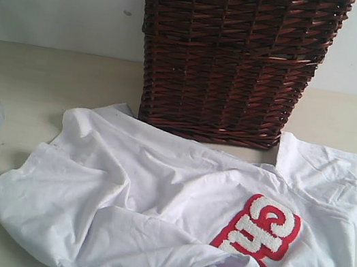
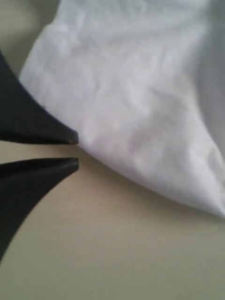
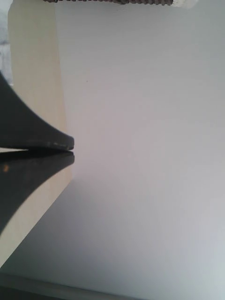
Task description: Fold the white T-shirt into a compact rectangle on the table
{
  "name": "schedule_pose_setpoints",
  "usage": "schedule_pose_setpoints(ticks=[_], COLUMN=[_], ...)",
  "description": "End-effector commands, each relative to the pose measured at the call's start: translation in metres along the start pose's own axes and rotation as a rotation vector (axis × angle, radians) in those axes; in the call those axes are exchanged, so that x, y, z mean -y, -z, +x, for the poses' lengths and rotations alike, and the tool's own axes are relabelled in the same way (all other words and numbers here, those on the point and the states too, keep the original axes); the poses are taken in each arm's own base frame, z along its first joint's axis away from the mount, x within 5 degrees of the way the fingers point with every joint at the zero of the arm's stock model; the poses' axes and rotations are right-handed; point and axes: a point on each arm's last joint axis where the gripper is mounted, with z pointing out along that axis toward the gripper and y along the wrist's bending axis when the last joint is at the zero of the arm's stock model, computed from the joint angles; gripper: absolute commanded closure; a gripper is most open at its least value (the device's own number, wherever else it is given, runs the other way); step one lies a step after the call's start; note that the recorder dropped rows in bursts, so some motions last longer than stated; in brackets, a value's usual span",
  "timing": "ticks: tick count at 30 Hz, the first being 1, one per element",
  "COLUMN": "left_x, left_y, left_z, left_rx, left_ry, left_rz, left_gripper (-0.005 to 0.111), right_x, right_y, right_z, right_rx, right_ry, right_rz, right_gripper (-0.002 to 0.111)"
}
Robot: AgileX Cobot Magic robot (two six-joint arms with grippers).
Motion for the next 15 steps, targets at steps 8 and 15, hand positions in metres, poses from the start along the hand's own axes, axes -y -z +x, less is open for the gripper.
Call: schedule_pose_setpoints(ticks=[8,15], left_x=[-0.013,-0.014], left_y=[-0.04,-0.062], left_z=[0.018,0.011], left_rx=[-0.155,-0.151], left_ry=[-0.049,-0.038], left_rz=[-0.057,-0.037], left_gripper=[0.061,0.095], right_x=[0.0,0.0], right_y=[0.0,0.0], right_z=[0.002,0.002], right_rx=[-0.007,-0.007], right_ry=[0.007,0.007], right_rz=[-0.004,-0.004], right_gripper=[0.108,0.108])
